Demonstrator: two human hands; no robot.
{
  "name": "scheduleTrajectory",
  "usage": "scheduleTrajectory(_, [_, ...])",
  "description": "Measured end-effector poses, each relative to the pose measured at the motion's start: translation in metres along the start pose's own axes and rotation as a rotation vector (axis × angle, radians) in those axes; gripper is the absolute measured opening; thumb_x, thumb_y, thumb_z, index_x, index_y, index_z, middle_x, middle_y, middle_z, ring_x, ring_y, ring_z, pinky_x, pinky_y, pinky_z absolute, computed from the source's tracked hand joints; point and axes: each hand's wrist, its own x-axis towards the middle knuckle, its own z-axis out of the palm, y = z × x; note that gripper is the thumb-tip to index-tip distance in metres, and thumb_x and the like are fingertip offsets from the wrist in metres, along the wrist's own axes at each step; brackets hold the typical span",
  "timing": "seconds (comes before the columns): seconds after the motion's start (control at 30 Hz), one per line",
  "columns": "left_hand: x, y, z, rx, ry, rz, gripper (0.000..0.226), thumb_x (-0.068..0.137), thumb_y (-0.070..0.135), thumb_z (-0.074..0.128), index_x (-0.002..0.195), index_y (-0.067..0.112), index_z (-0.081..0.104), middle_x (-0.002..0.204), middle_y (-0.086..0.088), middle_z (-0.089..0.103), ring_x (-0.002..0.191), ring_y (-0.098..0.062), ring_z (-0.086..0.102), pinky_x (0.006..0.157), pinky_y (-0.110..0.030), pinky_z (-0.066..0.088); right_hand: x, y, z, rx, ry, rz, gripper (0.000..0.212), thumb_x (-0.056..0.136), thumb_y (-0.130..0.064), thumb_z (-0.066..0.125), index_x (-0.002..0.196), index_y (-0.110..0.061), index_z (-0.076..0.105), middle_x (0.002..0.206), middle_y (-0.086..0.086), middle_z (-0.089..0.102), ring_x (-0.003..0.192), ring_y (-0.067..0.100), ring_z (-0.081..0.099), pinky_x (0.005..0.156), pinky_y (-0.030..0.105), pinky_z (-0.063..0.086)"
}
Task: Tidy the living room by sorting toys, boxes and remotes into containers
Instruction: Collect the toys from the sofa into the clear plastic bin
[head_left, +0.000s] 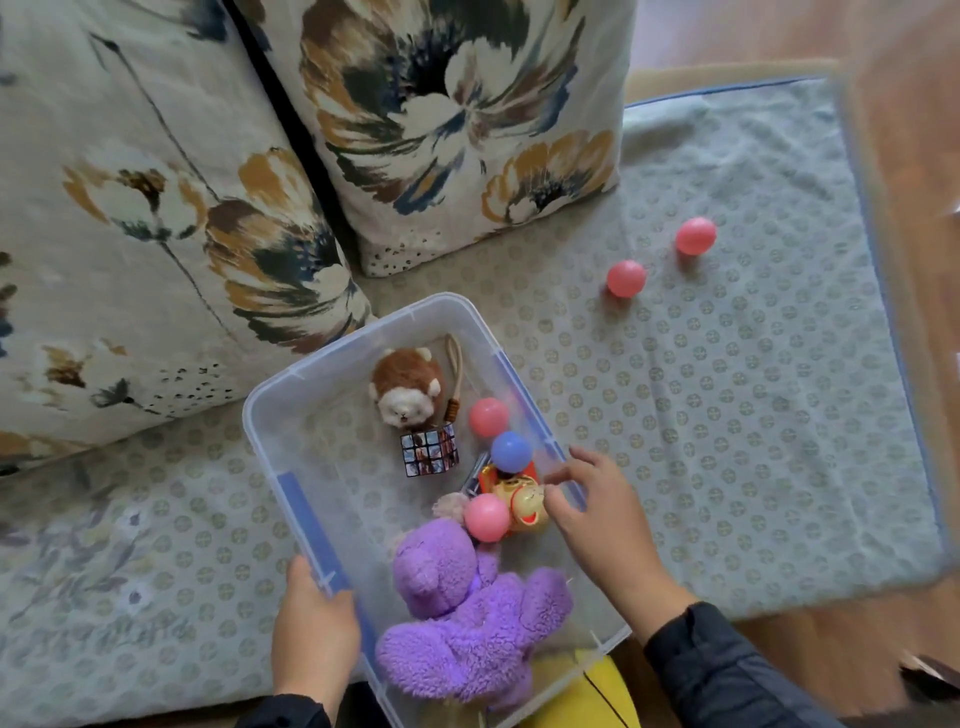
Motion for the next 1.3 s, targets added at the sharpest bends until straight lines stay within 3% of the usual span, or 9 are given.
scheduleTrajectory(0.07, [-0.006,0.008,0.001,-0.035,0.009,0.019,0.035,0.09,-0.002,0.058,0.114,0.021,0.049,0.088,-0.008,0.063,0.079,-0.032,0.06,0.08,-0.042,0.05,0.005,0.005,-0.005,0.047,-0.022,0.035,0.007,0.084,-0.024,0.065,0.088,-0.027,0.069,0.111,-0.01,0.053,0.111,0.007,0.053,0.084,0.01,0.033])
scheduleTrajectory(0.27, [-0.017,0.055,0.023,0.057,-0.004,0.171,0.034,0.094,0.006,0.056,0.126,0.016,0.051,0.099,-0.007,0.066,0.079,-0.03,0.059,0.073,-0.038,0.046,0.026,0.017,-0.038,0.101,0.174,0.114,0.007,0.086,-0.026,0.065,0.09,-0.026,0.07,0.1,-0.003,0.05,0.082,-0.001,0.049,0.066,0.013,0.032])
scheduleTrajectory(0.33, [-0.021,0.074,0.038,0.129,0.013,0.204,0.034,0.095,0.007,0.051,0.128,0.015,0.049,0.097,-0.01,0.066,0.071,-0.029,0.057,0.066,-0.038,0.045,0.033,0.028,-0.052,0.079,0.196,0.127,0.008,0.085,-0.026,0.065,0.091,-0.024,0.069,0.1,-0.001,0.049,0.08,0.002,0.048,0.068,0.017,0.031])
scheduleTrajectory(0.43, [-0.029,0.102,0.067,0.221,0.043,0.224,0.048,0.099,0.009,0.046,0.147,0.012,0.037,0.118,-0.017,0.066,0.073,-0.029,0.052,0.066,-0.035,0.038,0.042,0.048,-0.081,0.034,0.19,0.128,0.008,0.085,-0.026,0.065,0.093,-0.025,0.068,0.1,-0.001,0.047,0.085,0.011,0.049,0.072,0.022,0.033])
scheduleTrajectory(0.67, [-0.06,0.134,0.124,0.2,0.059,0.053,0.024,0.097,0.002,0.042,0.122,0.002,0.042,0.108,-0.022,0.063,0.075,-0.033,0.054,0.068,-0.04,0.047,0.075,0.087,-0.137,-0.116,0.143,-0.016,0.004,0.085,-0.029,0.065,0.088,-0.028,0.063,0.094,-0.006,0.05,0.074,0.011,0.05,0.066,0.026,0.035])
scheduleTrajectory(0.83, [-0.073,0.146,0.153,0.154,0.149,-0.067,0.025,0.095,0.001,0.044,0.118,0.004,0.036,0.114,-0.028,0.062,0.087,-0.042,0.059,0.077,-0.045,0.043,0.126,0.091,-0.175,-0.181,0.149,-0.11,0.029,0.092,-0.034,0.055,0.069,-0.017,0.051,0.075,-0.002,0.051,0.067,0.02,0.051,0.062,0.037,0.043])
scheduleTrajectory(1.0, [-0.065,0.153,0.175,0.12,0.166,-0.109,0.039,0.091,-0.002,0.046,0.123,0.005,0.026,0.116,-0.031,0.062,0.096,-0.05,0.061,0.086,-0.052,0.047,0.201,0.081,-0.184,-0.102,0.109,-0.241,0.014,0.096,-0.024,0.052,0.103,-0.019,0.063,0.102,-0.001,0.06,0.089,0.02,0.059,0.076,0.038,0.05])
scheduleTrajectory(1.17, [-0.065,0.146,0.179,0.127,0.185,-0.108,0.039,0.095,0.001,0.047,0.127,0.006,0.026,0.116,-0.033,0.062,0.097,-0.051,0.062,0.079,-0.048,0.043,0.26,0.071,-0.167,-0.1,-0.053,-0.364,0.051,0.094,-0.007,0.05,0.143,-0.02,0.05,0.148,0.0,0.049,0.135,0.019,0.044,0.112,0.032,0.033])
scheduleTrajectory(1.3, [-0.062,0.146,0.182,0.143,0.185,-0.099,0.047,0.094,0.0,0.046,0.135,0.003,0.024,0.118,-0.036,0.061,0.099,-0.053,0.062,0.08,-0.049,0.043,0.297,0.069,-0.152,-0.299,-0.185,-0.464,0.058,0.095,-0.013,0.053,0.149,-0.032,0.041,0.159,-0.004,0.032,0.139,0.03,0.038,0.114,0.046,0.034])
